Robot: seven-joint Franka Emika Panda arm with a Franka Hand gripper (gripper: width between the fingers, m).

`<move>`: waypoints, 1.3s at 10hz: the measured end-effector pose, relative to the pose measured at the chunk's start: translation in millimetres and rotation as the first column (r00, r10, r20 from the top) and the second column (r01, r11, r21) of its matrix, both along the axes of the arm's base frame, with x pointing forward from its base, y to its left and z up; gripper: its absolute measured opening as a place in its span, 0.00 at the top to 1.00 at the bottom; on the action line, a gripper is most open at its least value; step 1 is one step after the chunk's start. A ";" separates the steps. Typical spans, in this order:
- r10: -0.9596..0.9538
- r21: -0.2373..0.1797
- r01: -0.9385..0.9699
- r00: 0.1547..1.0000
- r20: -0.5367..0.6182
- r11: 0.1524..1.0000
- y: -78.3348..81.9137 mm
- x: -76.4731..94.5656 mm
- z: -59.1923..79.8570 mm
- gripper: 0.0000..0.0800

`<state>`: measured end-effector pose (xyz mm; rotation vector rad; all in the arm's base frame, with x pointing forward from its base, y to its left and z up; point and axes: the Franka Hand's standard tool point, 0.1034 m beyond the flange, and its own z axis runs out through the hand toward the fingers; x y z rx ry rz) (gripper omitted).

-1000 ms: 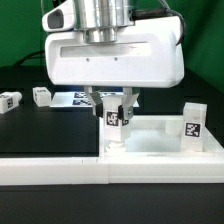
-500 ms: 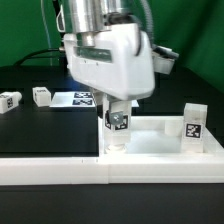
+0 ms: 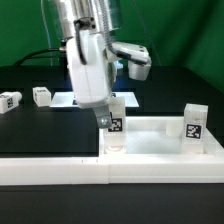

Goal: Assemble square table

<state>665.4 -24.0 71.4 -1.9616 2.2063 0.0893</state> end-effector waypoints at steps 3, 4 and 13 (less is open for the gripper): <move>0.409 -0.134 -0.397 0.910 0.075 0.908 9.6 7.9 5.5 0.20; 0.496 -0.174 -0.477 0.863 0.096 0.862 14.3 6.8 7.1 0.20; 0.885 -0.295 -0.845 0.466 0.004 0.446 16.3 8.5 7.1 0.20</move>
Offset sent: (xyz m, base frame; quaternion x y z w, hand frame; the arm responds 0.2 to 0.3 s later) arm -0.0103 0.0240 0.0136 0.0612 0.0621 -0.3245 0.9419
